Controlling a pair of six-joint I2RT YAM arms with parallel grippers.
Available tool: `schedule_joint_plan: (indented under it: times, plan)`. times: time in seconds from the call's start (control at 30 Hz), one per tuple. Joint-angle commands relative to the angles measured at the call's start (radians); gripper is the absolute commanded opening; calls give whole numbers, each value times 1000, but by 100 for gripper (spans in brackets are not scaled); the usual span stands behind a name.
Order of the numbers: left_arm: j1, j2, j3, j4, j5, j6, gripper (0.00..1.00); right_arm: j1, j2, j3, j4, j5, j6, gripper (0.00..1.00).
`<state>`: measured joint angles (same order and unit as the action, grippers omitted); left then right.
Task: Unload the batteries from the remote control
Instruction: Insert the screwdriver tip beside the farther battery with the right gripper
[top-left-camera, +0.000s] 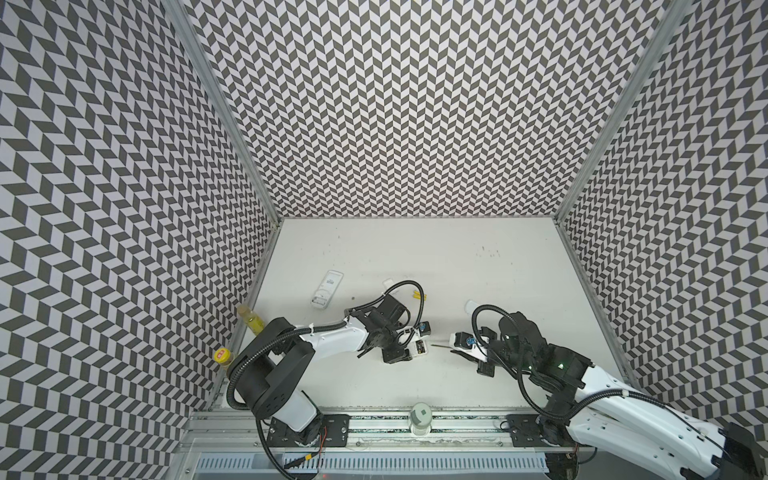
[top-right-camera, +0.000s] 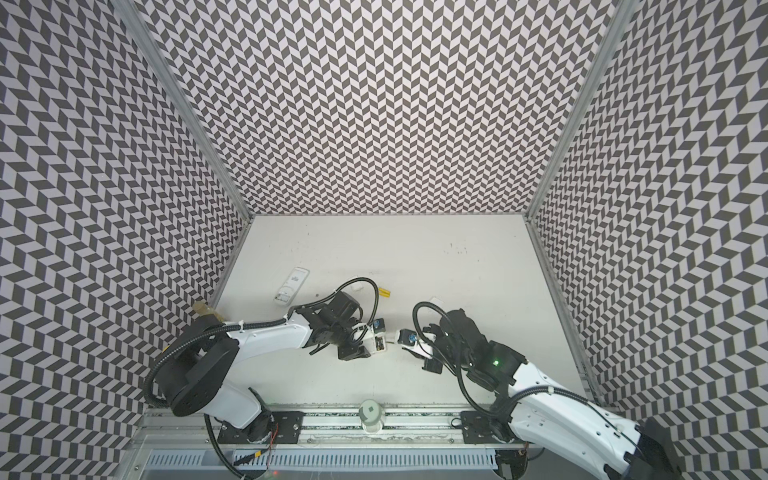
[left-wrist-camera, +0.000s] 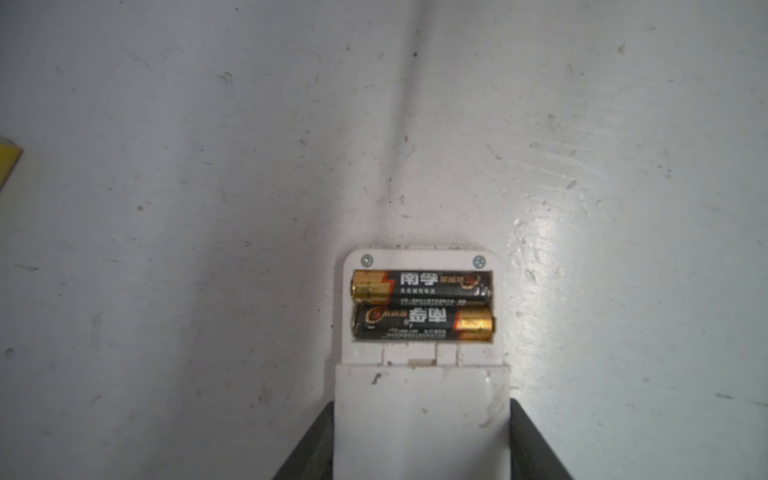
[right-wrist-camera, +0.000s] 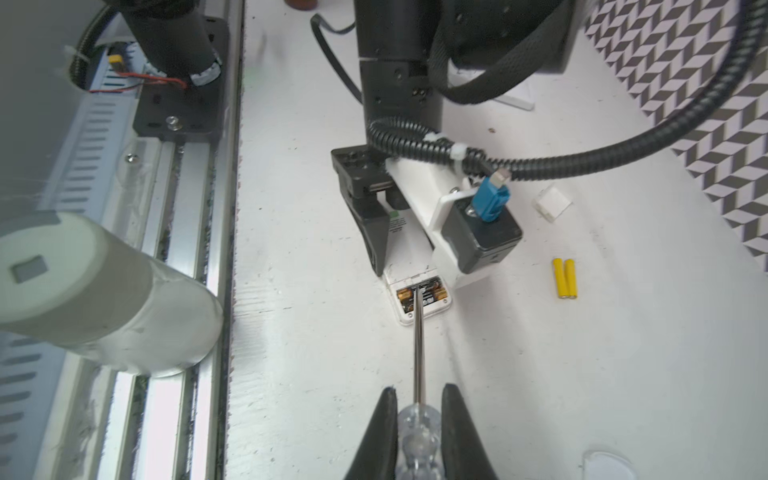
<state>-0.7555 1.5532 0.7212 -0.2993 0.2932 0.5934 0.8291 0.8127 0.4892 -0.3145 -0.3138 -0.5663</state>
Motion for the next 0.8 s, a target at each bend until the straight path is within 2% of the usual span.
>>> schedule_joint_plan:
  times: [0.0, 0.17, 0.77]
  plan:
    - [-21, -18, -22, -77, 50, 31, 39, 19, 43, -12, 36, -33, -37, 0]
    - [-22, -24, -20, -67, 50, 31, 39, 31, 108, -12, 60, 16, -41, 0]
    - [-28, 42, 21, -64, 38, 21, 37, 44, 267, -15, 189, 28, 6, 0]
